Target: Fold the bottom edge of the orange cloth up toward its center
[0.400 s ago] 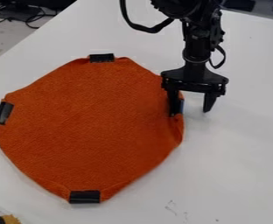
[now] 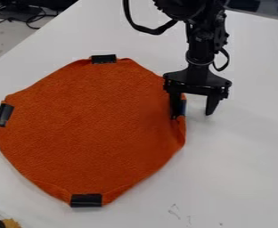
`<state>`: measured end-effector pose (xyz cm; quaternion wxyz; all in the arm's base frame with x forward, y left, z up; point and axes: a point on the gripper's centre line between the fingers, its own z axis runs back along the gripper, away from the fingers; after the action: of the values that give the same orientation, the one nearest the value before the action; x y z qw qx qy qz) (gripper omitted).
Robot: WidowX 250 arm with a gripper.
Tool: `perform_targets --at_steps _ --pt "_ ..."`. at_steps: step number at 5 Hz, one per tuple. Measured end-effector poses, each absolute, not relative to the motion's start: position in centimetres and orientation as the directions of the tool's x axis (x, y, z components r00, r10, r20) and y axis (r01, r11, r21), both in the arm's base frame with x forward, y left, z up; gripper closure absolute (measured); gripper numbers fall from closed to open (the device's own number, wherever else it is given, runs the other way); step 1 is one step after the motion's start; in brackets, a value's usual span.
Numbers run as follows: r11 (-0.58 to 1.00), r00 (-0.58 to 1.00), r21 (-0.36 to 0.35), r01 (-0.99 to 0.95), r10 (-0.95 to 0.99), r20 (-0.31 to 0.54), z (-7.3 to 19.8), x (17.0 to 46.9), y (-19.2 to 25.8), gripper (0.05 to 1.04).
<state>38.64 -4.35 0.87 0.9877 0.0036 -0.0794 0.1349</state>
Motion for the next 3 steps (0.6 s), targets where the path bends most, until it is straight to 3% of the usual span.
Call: perform_targets --at_steps 2,3 --pt "0.966 0.952 0.048 -0.253 0.240 0.188 3.0 39.1 -3.4 0.084" --pt "0.961 0.943 0.091 -0.262 0.235 0.236 6.3 39.1 -3.6 0.084"
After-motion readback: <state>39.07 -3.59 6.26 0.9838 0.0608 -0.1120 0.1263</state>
